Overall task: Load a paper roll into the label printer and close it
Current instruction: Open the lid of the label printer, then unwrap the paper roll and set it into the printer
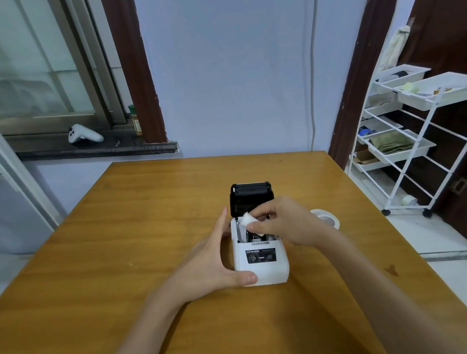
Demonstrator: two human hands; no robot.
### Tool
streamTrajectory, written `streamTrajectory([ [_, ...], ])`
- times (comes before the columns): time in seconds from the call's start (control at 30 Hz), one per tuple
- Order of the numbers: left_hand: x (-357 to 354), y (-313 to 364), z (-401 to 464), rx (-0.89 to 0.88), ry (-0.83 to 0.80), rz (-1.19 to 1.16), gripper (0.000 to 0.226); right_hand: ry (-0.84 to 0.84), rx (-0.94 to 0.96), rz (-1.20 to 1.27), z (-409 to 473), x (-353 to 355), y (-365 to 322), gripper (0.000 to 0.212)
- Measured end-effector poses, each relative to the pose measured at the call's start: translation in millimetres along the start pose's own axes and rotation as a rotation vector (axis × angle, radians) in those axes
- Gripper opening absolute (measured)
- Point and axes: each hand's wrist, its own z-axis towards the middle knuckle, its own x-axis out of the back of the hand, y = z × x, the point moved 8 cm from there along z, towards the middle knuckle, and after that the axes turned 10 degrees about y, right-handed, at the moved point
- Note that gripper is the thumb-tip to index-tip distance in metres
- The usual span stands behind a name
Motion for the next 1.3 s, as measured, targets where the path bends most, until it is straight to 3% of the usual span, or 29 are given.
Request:
streamTrajectory([
  [0.33,0.4,1.2,-1.4,-0.005,-0.006,-0.003,0.139,0.437,-0.059,0.332,-43.1,36.6,14.3,0.017],
  [0.6,-0.2,1.0,-2.1,-0.019,-0.012,0.002,0.132,0.585,-0.075,0.177,-100.5,82.9,34.5,0.018],
  [0.77,-0.2,0.7,-1.9,-0.024,-0.013,-0.008,0.131,0.811,-0.272,-0.011,-140.5,105.3,74.9,0.021],
  [0.9,-0.6,0.7,-2.5,-0.017,-0.013,-0.016,0.13,0.711,-0.381,-0.303,-131.2,98.0,93.8,0.024],
  [1.03,-1.6,2.7,-3.2,-0.019,-0.022,-0.027,0.126,0.612,-0.427,-0.426,-120.2,89.8,98.4,0.022],
  [1.13,-0.1,3.1,-3.1,-0.021,-0.014,-0.015,0.124,0.581,-0.474,-0.418,-115.8,91.3,98.5,0.039],
  [1.3,-0.6,4.1,-2.9,-0.025,-0.019,-0.02,0.127,0.605,-0.367,-0.541,-97.6,94.5,63.8,0.059],
])
